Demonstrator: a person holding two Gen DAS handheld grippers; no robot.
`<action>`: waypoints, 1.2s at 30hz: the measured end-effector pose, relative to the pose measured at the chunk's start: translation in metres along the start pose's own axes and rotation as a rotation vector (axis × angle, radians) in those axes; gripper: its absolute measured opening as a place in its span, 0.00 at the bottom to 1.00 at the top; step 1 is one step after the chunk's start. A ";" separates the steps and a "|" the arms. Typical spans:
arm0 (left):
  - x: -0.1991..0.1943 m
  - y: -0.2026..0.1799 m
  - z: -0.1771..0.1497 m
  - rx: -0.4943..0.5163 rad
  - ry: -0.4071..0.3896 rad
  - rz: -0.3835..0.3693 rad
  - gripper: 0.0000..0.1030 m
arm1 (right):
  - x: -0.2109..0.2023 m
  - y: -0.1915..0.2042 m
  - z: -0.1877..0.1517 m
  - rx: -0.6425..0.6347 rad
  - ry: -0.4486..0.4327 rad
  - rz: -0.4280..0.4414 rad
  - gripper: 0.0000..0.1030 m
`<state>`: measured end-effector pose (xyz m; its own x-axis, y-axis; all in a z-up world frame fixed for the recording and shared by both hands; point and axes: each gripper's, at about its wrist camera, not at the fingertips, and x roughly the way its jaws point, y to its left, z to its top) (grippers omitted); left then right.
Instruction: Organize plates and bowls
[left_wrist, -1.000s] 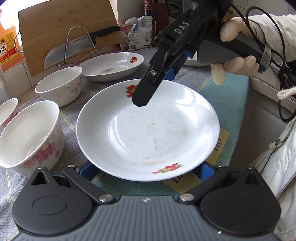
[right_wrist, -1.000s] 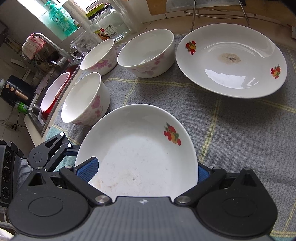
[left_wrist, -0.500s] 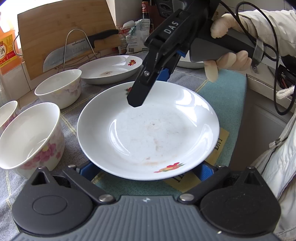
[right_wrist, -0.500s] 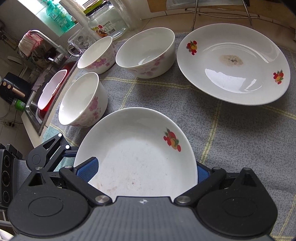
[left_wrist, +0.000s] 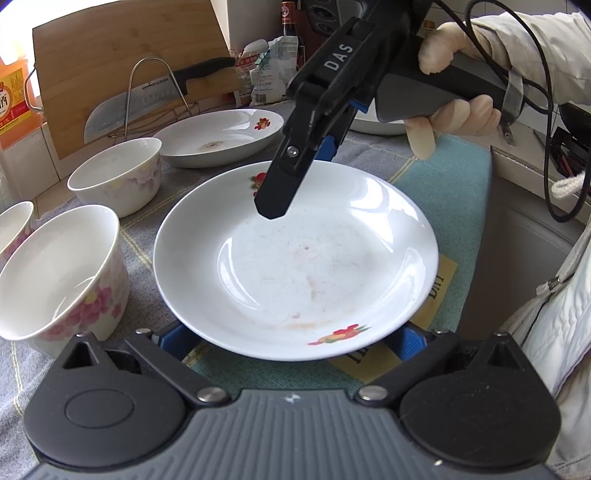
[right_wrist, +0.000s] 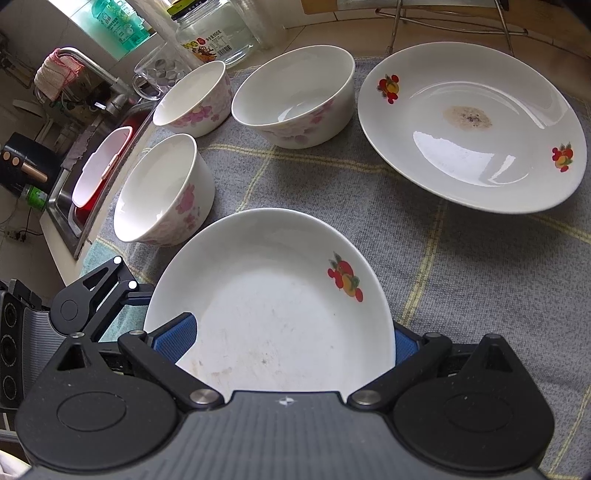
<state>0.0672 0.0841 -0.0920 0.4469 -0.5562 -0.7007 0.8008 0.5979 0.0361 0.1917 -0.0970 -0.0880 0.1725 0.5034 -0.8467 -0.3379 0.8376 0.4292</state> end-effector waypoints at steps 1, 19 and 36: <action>0.000 0.000 0.001 0.000 0.002 -0.001 1.00 | 0.000 0.000 0.000 0.001 -0.001 0.000 1.00; 0.003 0.000 0.010 -0.015 0.021 -0.016 0.99 | -0.008 -0.004 -0.005 0.017 -0.013 0.010 1.00; 0.005 -0.016 0.034 -0.013 0.008 -0.026 0.99 | -0.039 -0.016 -0.020 0.025 -0.061 0.010 1.00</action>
<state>0.0701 0.0521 -0.0717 0.4229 -0.5668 -0.7070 0.8069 0.5907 0.0091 0.1721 -0.1338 -0.0682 0.2253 0.5228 -0.8222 -0.3164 0.8374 0.4458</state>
